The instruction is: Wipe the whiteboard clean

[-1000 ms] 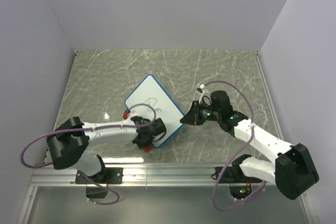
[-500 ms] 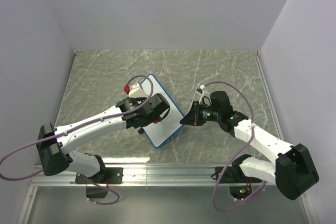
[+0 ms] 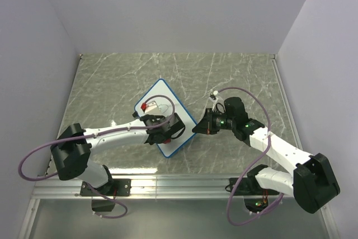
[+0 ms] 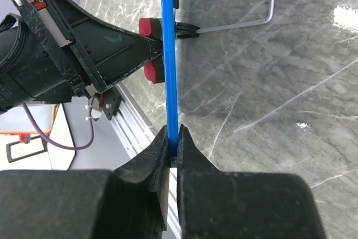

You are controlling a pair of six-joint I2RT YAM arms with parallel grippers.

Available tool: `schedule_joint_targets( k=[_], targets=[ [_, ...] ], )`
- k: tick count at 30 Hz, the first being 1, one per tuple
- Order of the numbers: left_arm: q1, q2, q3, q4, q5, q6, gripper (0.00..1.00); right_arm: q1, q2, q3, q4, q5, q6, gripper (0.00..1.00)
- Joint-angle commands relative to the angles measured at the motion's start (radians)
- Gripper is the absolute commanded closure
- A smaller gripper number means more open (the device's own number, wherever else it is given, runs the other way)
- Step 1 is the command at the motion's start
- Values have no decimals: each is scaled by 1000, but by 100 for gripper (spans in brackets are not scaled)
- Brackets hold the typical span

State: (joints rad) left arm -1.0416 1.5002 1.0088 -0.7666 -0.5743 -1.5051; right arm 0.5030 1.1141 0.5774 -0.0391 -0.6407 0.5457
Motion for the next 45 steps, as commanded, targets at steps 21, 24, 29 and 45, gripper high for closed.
schedule_joint_targets(
  k=[21,24,29,45],
  targets=[
    [118,29,221,277,-49,287,100,8,10,-11,-15,-10,-23,100],
    [138,48,232,270,-32,296,100,8,10,-8,-19,-8,-24,100],
    [141,52,133,257,-9,243,100,8,12,-4,-24,-7,-29,100],
    [147,-127,-178,375,77,218,100,6,29,-10,-5,-17,-20,100]
  ],
)
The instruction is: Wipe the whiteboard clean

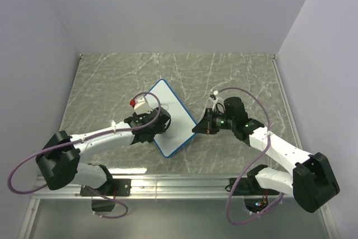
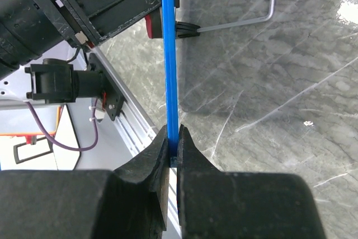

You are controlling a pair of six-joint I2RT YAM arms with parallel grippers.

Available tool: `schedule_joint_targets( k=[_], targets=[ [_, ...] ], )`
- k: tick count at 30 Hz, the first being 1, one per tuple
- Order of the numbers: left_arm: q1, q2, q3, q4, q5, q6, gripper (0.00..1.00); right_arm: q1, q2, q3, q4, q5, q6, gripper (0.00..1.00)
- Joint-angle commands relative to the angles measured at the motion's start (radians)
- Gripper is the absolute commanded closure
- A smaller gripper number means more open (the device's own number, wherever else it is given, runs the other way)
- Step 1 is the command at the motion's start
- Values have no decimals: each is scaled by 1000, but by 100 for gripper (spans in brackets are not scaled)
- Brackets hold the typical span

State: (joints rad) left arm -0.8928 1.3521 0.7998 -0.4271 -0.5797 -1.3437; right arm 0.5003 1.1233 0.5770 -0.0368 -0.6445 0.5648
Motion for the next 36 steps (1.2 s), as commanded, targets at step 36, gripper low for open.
schedule_joint_targets(
  k=[36],
  targets=[
    [253,88,-22,146,294,235,100,11,18,-2,-18,17,-23,100]
  ],
)
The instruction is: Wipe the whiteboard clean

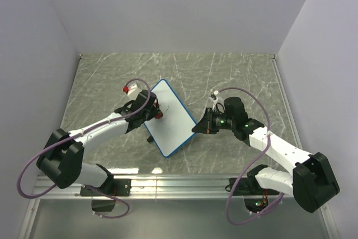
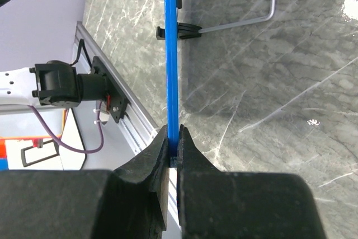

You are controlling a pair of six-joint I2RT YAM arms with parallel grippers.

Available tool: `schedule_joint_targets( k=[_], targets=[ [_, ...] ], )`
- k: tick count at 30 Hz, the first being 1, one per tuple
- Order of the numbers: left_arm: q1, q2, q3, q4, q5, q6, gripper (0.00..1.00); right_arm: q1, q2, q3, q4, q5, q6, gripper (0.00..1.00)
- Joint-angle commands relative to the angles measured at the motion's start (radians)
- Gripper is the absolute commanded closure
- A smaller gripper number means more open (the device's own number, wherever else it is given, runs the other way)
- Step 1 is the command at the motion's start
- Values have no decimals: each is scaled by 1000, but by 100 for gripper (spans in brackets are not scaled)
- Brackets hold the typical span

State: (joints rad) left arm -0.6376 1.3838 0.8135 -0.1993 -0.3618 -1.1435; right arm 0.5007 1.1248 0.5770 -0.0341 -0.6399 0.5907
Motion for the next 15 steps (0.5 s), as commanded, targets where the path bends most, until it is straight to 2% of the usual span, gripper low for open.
schedule_joint_targets(
  k=[1,5,11,15],
  targets=[
    [-2,55,-21,-66,90,40,100,10,15,0,-21,13,-48,100],
    [-16,83,148,-57,139,103,100,10,21,0,-13,19,-38,100],
    [-25,190,410,-141,162,162,100,9,26,6,-9,25,-26,100],
    [-25,228,438,-155,175,171,100,9,24,14,-10,34,-22,100]
  ],
)
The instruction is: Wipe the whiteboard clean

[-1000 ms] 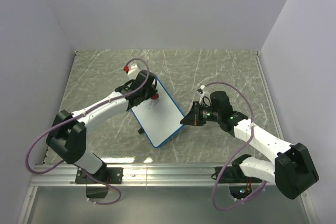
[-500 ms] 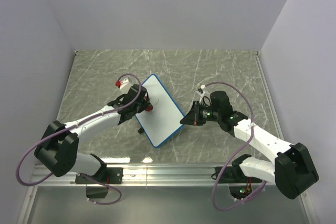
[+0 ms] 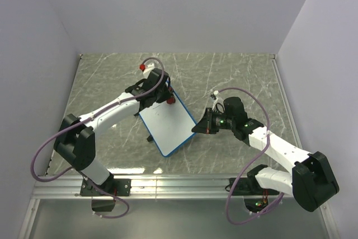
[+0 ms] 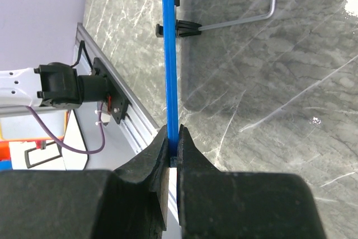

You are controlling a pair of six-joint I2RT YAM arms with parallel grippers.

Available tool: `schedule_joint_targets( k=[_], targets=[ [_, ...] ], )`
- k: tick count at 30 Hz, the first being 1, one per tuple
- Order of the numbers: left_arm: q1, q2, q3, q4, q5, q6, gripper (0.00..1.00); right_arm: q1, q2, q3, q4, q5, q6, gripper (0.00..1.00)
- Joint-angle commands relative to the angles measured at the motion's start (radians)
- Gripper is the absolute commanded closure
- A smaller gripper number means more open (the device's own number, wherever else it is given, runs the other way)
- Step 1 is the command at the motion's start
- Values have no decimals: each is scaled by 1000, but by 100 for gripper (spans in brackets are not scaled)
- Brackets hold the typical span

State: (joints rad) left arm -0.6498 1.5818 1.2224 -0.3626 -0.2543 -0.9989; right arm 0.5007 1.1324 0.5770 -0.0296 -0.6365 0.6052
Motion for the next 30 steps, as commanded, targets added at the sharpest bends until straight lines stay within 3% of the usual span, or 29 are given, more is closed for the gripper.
schedule_joint_targets(
  k=[1,10,19,25,30],
  targets=[
    [-13,38,23,11,70,23,100,10,17,14,-15,31,-36,100],
    [25,-26,-217,36,50,-15,100,10,10,1,-10,40,-24,100],
    [199,-88,-498,120,113,11,100,9,12,-6,-6,40,-16,100],
    [214,-62,-489,139,142,32,100,10,18,-2,-9,38,-18,100],
    [207,-72,-425,168,245,45,100,10,27,4,-7,40,-16,100]
  ],
)
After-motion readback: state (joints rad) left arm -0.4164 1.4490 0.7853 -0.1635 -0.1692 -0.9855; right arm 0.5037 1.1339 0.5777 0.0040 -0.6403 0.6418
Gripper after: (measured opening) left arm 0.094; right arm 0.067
